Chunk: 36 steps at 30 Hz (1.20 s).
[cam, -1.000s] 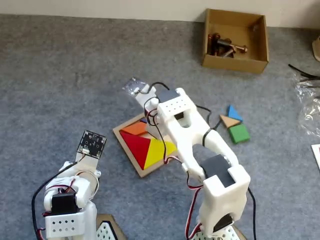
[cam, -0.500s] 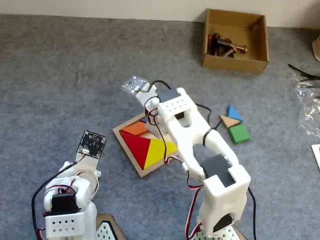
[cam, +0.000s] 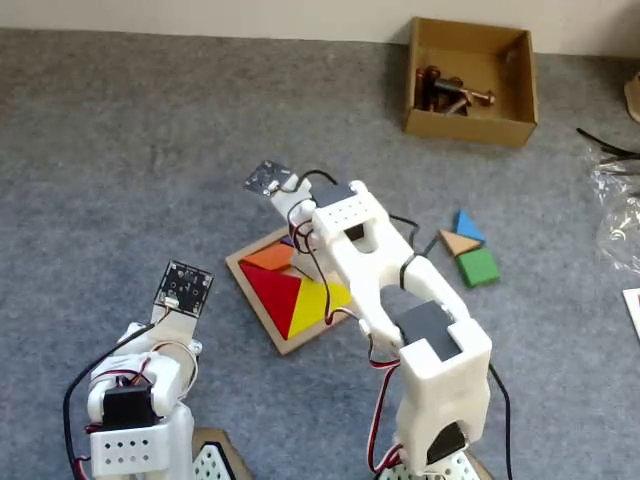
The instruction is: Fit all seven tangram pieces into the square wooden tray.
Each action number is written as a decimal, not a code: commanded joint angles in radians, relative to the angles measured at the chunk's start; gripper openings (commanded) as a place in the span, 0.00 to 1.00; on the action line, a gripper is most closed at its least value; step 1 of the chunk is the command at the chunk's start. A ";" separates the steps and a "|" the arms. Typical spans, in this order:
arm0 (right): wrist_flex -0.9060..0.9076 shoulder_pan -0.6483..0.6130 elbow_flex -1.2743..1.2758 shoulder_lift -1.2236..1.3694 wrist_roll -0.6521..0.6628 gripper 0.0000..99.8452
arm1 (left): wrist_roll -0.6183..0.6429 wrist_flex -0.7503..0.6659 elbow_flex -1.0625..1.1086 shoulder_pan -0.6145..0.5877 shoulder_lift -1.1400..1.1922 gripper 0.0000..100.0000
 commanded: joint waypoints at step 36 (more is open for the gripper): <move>-0.050 -0.008 -0.110 -0.005 -0.011 0.01 | 0.011 0.008 0.021 -0.004 -0.010 0.01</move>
